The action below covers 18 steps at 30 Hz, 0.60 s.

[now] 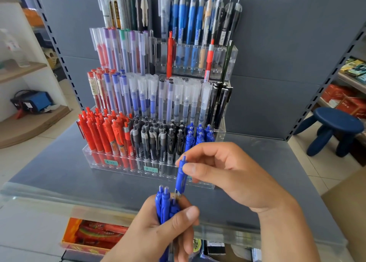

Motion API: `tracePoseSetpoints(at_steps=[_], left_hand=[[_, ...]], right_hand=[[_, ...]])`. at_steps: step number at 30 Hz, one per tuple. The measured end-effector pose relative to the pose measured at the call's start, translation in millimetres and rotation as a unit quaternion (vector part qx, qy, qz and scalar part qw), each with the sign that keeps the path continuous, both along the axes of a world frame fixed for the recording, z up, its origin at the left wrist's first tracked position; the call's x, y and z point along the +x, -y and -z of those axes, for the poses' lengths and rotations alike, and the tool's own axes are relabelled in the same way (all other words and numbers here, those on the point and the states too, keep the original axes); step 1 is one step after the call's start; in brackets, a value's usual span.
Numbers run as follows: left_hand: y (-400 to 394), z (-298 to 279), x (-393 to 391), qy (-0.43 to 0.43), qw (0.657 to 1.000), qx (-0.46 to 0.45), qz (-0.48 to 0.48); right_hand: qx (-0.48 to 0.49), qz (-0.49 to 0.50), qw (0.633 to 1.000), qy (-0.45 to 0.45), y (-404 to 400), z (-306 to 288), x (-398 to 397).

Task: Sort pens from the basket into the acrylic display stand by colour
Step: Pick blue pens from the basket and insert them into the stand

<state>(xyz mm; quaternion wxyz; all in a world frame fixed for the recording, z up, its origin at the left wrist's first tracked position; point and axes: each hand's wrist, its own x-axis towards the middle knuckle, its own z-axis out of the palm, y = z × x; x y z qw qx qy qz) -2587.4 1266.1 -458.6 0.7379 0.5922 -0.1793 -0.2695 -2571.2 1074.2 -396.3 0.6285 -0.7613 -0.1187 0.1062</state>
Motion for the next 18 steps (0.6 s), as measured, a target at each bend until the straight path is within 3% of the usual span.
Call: tracePoseSetpoints(at_steps=[5,9,18], left_hand=[[0.8,2.8,0.0,0.009,1.000,0.013,-0.017],[3.1,5.8,-0.8,-0.006,1.000,0.008,-0.023],[6.9,9.4,-0.7,0.003,0.999,0.009,-0.048]], right_hand=[[-0.006,0.034,0.999,0.027,2.3,-2.5,-1.6],[0.061,0.090,0.992,0.071,5.7,-5.3,-0.2],[0.041,0.079,0.993,0.083,5.2,-2.2,0.6]])
